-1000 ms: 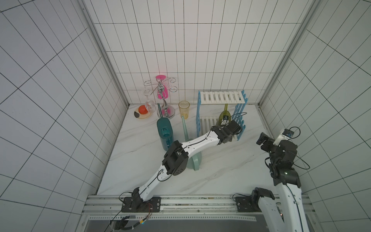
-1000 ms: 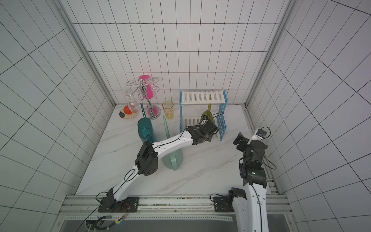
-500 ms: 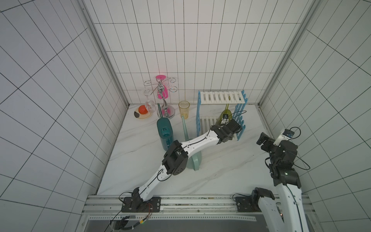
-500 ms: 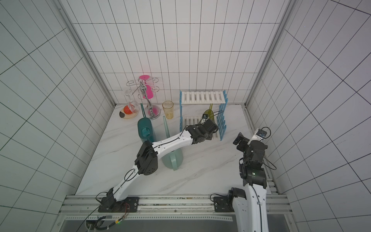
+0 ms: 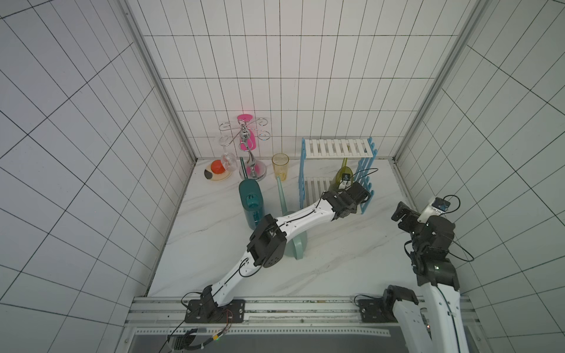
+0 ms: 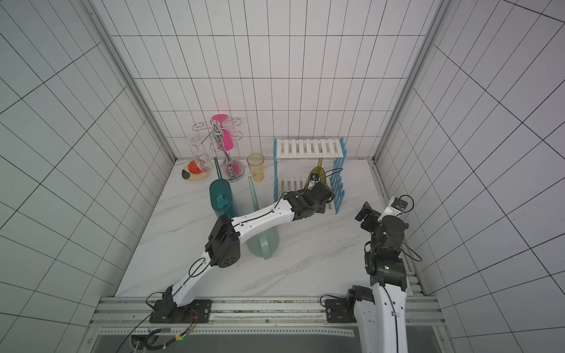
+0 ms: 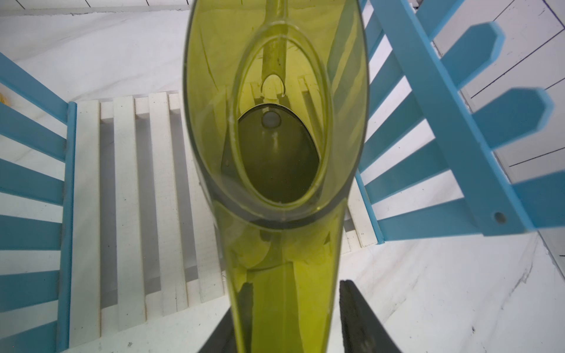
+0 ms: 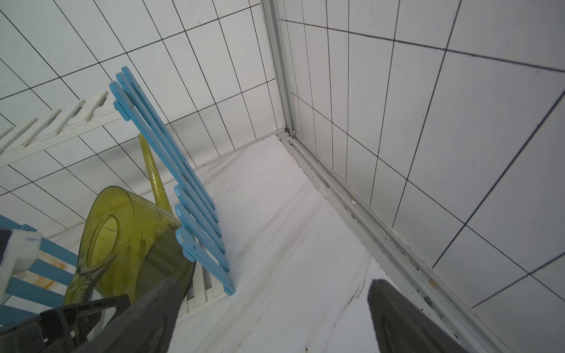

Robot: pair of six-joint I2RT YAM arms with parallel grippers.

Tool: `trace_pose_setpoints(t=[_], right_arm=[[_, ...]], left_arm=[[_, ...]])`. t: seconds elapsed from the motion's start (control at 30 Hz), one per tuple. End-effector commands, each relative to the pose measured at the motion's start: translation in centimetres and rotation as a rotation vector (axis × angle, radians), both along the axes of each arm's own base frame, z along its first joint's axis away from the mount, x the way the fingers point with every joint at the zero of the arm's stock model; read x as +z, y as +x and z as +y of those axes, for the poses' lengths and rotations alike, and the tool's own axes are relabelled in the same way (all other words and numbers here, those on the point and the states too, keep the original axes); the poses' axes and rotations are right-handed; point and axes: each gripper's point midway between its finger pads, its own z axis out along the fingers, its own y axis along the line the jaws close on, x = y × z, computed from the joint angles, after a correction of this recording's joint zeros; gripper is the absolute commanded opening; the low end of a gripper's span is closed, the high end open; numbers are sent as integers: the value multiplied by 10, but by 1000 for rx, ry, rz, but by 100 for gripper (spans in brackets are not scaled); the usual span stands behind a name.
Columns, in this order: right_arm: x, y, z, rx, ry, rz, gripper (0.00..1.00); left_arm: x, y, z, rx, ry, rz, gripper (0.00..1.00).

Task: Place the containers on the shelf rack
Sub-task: 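Place the container on the shelf.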

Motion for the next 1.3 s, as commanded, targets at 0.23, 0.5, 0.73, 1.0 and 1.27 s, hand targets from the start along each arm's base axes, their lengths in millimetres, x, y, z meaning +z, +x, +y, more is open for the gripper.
trace_pose_setpoints(t=[0.23, 0.5, 0.73, 1.0, 1.27], right_arm=[[10, -7, -3, -18, 2, -18, 99], [12, -10, -1, -13, 10, -26, 99], [16, -11, 1, -5, 21, -34, 99], [27, -12, 12, 57, 30, -34, 100], [43, -5, 54, 278, 160, 1, 93]], left_arm=[[38, -9, -11, -28, -80, -37, 46], [42, -18, 1, -26, -77, -31, 46], [51, -38, 9, -56, -65, -24, 48], [92, -64, 52, -65, -16, -53, 52], [155, -65, 148, 11, -24, -165, 75]])
